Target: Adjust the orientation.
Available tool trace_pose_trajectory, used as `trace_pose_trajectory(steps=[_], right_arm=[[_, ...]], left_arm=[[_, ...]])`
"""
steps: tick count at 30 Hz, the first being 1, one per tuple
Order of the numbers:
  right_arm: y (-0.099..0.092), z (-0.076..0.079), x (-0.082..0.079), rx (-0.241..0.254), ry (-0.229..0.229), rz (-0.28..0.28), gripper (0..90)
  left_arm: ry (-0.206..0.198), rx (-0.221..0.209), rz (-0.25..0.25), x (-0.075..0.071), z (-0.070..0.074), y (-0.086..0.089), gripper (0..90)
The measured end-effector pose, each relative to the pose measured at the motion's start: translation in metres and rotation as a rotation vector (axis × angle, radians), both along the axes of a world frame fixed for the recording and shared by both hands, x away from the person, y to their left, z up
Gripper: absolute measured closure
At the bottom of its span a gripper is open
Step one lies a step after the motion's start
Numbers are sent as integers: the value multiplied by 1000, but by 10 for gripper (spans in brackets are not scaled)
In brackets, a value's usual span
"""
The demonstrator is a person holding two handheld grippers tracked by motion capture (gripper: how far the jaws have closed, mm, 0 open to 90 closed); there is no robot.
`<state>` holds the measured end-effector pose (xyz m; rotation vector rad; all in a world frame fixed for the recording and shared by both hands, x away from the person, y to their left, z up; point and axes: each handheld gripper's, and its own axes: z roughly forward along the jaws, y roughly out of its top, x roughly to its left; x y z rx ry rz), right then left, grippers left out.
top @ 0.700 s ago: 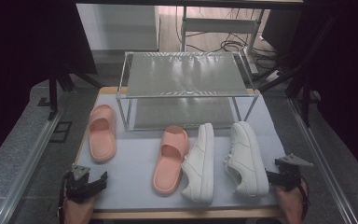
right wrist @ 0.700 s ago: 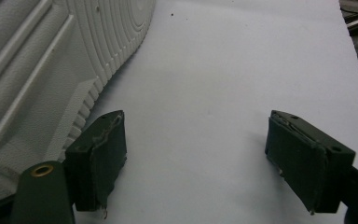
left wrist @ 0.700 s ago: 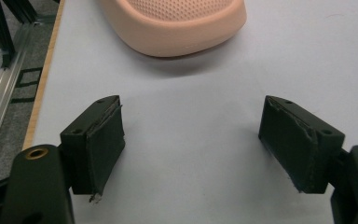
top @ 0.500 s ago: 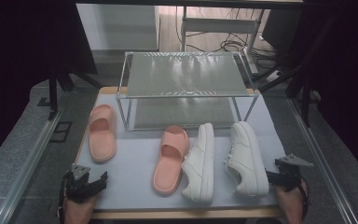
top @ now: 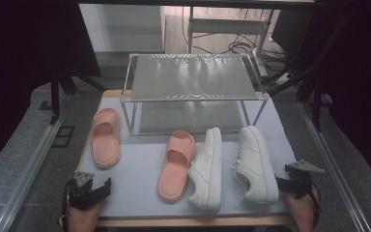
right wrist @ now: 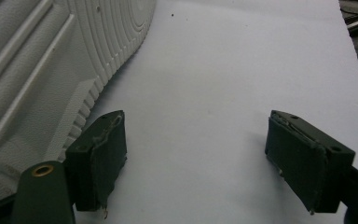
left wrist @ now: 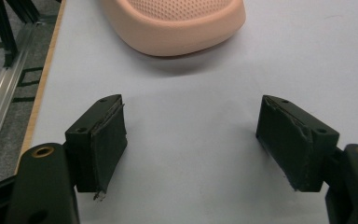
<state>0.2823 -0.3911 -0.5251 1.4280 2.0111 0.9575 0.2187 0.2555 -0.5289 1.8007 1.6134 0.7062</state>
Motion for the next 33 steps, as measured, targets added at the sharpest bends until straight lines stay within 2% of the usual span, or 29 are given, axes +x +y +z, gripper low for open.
trace_pose_trajectory(steps=[6, 14, 18, 19, 25, 28, 31, 33], right_arm=[[0, 0, 0, 0, 0, 0, 207], [0, 0, 0, 0, 0, 0, 207], [0, 0, 0, 0, 0, 0, 207], [0, 0, 0, 0, 0, 0, 207], [0, 0, 0, 0, 0, 0, 207], [0, 0, 0, 0, 0, 0, 207], [0, 0, 0, 0, 0, 0, 207], [0, 0, 0, 0, 0, 0, 207]], left_arm=[[5, 2, -4, 1, 1, 0, 240], [20, -4, -41, 2, 3, 3, 272], [44, -36, -62, 3, 7, 4, 288], [39, -50, -71, 4, 11, 3, 288], [3, -53, -91, 8, 27, 3, 288], [-2, -48, -102, 12, 30, 3, 288], [-7, -75, -126, 22, 32, 3, 288], [-5, -73, -131, 26, 33, 3, 288]])
